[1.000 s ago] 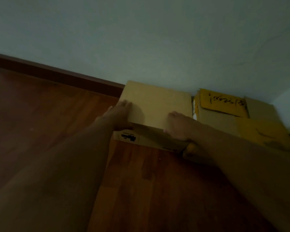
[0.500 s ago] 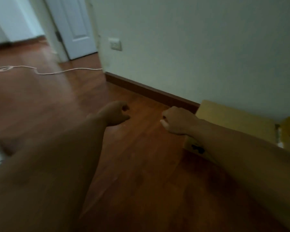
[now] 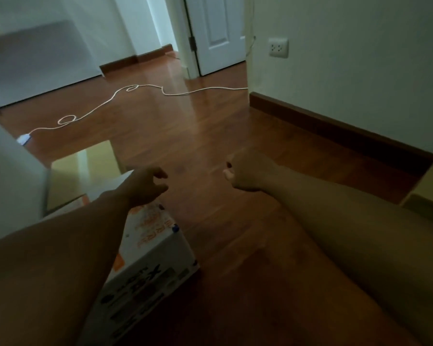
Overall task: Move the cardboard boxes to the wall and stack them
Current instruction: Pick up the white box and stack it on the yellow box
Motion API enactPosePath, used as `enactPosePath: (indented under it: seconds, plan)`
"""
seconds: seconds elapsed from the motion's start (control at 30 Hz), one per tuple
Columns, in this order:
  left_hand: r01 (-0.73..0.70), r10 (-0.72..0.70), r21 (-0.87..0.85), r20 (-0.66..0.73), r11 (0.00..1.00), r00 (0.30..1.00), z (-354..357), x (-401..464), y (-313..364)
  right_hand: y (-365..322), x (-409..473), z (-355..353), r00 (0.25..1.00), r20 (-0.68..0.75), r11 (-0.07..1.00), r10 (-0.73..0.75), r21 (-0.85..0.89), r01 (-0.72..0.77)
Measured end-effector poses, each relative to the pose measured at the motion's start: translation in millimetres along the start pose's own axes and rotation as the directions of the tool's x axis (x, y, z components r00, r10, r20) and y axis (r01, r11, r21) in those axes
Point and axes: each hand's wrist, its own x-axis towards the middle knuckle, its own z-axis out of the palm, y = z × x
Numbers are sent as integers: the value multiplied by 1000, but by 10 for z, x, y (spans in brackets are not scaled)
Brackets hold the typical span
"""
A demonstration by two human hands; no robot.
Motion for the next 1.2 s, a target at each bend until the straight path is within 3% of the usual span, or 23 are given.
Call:
enactPosePath:
  seconds: [0.1, 0.3, 0.47, 0.6, 0.77, 0.97, 1.2]
  plan:
    - [59, -58, 44, -11, 997, 998, -138, -103, -432, -363, 149, 123, 998, 38, 998, -51, 33, 50]
    - [285, -282, 42, -59, 958, 958, -244, -533, -1423, -1011, 312, 442, 991, 100, 957, -87, 284, 55]
    - [411, -408, 36, -76, 911, 910, -223, -726, -1875, -1285, 366, 536, 960, 237, 813, -146, 582, -20]
    - [483, -481, 7, -79, 876, 873, -172, -724, -1916, -1410, 456, 715, 930, 288, 702, -229, 711, -47]
    - [421, -419, 17, -78, 907, 905, -162, -681, -1954, -1363, 520, 837, 903, 354, 636, -242, 761, -128]
    - [237, -238, -25, -122, 971, 963, -100, -453, -1463, -816, 558, 702, 923, 352, 658, -155, 734, -169]
    - [-124, 91, -127, -237, 984, 967, 84, 124, -362, 455, 380, 456, 932, 324, 645, 164, 679, -350]
